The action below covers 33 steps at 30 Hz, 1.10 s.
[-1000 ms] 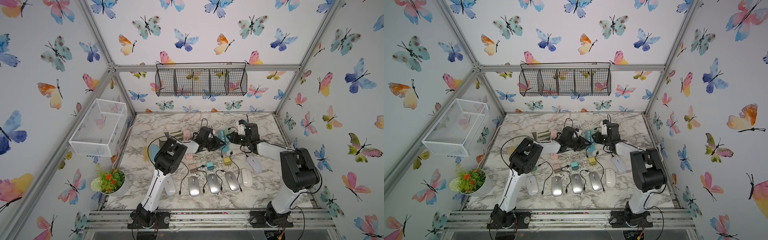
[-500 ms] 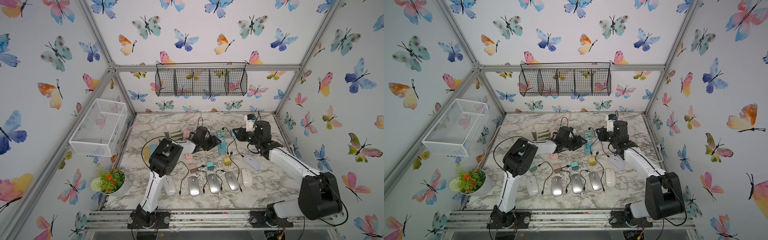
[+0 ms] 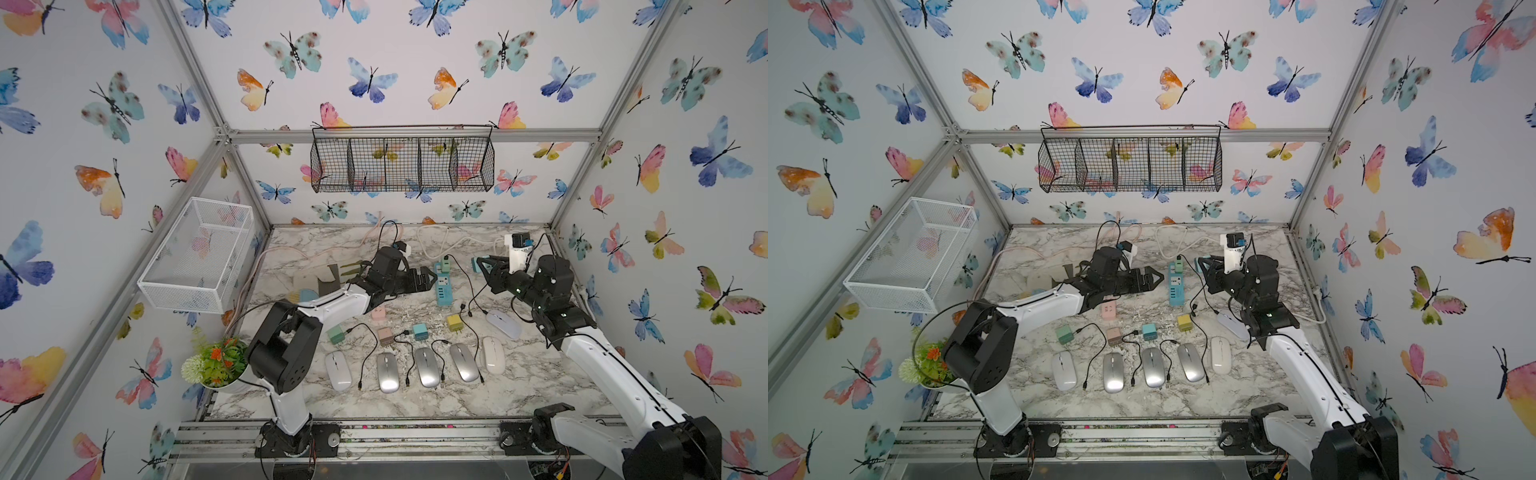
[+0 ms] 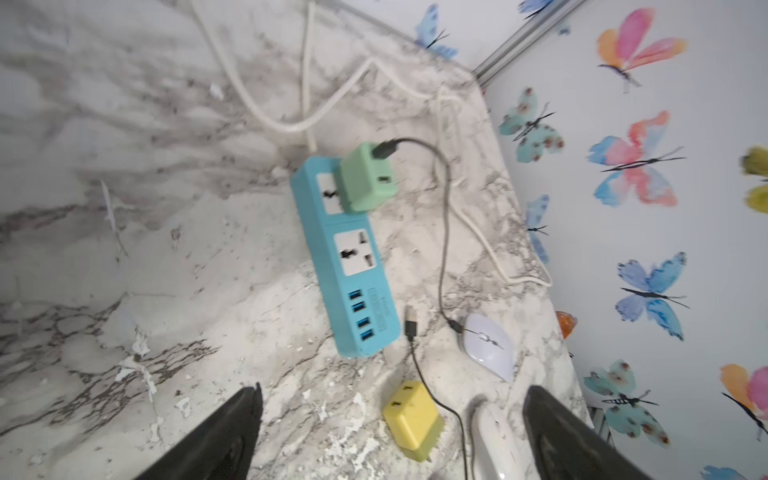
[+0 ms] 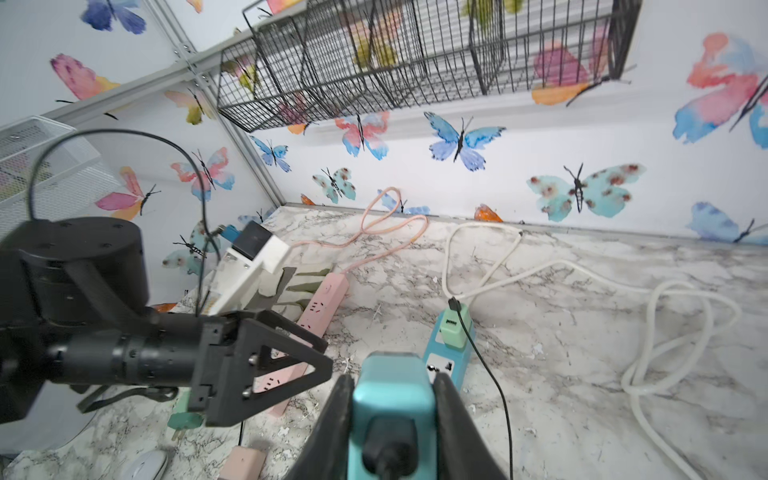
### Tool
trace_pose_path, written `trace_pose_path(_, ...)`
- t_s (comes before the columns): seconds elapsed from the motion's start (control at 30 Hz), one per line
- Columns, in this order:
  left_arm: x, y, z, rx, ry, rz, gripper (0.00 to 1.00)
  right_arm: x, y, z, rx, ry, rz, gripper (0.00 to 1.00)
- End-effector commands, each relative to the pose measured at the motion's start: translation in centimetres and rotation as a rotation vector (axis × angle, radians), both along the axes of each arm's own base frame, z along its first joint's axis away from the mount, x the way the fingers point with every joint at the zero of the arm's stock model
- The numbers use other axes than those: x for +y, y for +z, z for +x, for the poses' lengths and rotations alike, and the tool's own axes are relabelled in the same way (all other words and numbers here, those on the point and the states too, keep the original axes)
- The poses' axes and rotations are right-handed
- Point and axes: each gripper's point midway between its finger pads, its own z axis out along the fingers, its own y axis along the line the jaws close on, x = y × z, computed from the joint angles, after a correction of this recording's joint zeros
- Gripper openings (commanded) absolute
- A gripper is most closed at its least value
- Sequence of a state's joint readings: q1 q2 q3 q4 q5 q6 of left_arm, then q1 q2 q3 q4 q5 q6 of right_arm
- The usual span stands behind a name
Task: Unplug the wireless mouse
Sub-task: Remove the plug from the socket, then remove the power cord from the plug.
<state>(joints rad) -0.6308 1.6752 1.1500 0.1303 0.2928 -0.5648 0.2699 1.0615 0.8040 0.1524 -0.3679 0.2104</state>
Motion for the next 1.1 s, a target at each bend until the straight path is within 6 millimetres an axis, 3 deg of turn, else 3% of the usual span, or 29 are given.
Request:
trace_pose_path(0.0,1.7,5.2,-0.9,-0.251,-0.015,0.068,0.98,0.9,2.9,-1.1,-0.123,0.077,0.004,0.02)
trace_pose_path(0.2,4.5,12.2,-3.0,-0.609,0.045,0.113,0.98,3.1,4.8,-2.5,-0.128,0.242,0.051,0.02)
trace_pose_path(0.33,3.9,14.4,-5.9,-0.854,-0.078,0.085,0.99,4.8,4.9,-3.2,-0.072,0.368,0.078,0.02)
trace_pose_path(0.47,3.0,15.2,-6.9,-0.925,-0.144,0.118,0.99,5.4,4.6,-3.5,-0.028,0.418,0.084,0.02)
trace_pose_path(0.6,0.9,14.9,-7.7,-0.935,-0.226,0.225,0.93,5.5,4.6,-3.6,-0.013,0.422,0.085,0.02)
trace_pose_path(0.73,-0.7,14.8,-9.7,-1.031,-0.295,0.263,1.00,5.9,4.9,-4.0,0.007,0.467,0.098,0.02)
trace_pose_path(1.07,-2.3,15.3,-9.5,-1.166,-0.300,0.381,0.97,7.0,5.3,-5.8,0.091,0.603,0.140,0.02)
